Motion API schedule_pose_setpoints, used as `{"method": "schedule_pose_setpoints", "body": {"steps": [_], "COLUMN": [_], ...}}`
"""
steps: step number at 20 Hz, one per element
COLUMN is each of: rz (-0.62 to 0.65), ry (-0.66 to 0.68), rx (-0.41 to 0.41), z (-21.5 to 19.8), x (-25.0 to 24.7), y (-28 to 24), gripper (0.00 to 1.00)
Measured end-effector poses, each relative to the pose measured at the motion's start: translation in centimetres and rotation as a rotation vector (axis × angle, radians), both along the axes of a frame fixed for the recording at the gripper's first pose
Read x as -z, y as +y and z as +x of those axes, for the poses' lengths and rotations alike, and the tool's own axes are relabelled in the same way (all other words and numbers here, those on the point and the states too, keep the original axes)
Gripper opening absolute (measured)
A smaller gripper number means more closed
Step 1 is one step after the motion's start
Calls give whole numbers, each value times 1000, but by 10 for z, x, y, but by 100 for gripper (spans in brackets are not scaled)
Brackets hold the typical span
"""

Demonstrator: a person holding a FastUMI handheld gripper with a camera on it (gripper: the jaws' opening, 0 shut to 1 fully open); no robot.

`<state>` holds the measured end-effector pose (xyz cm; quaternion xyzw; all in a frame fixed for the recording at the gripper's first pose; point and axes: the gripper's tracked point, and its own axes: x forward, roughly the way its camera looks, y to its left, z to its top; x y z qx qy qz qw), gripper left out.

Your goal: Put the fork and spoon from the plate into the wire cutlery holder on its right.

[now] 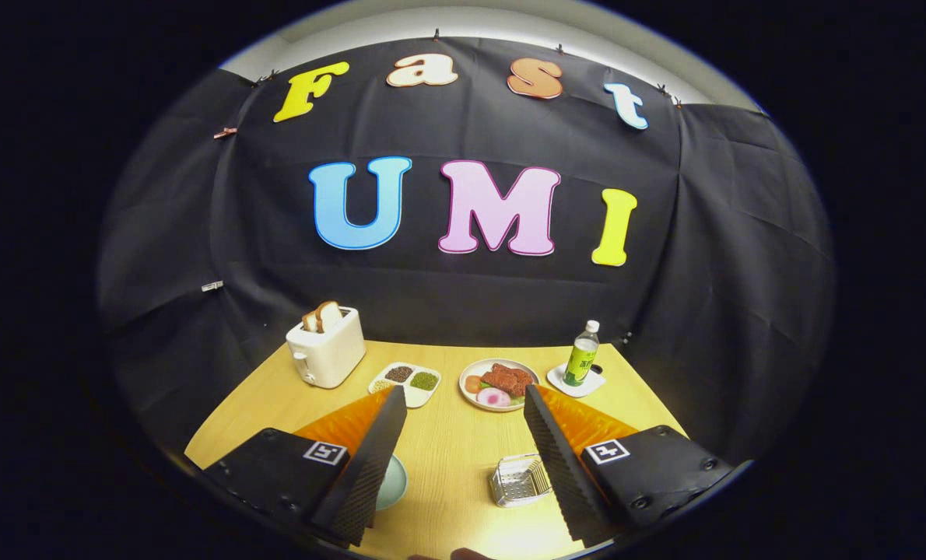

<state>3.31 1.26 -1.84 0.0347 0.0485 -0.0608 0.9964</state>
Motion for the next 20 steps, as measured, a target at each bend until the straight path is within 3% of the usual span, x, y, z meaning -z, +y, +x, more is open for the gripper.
{"method": "schedule_pose_setpoints", "body": {"steps": [7,10,15,20], "rz": [-33,-22,85,35], "ry": [-6,9,234,475], "rx": [8,-40,-171,-235], "z": [5,9,19,25], "x": [7,14,74,156], "y": [13,27,60,86], "gripper": [95,95,95,96]}}
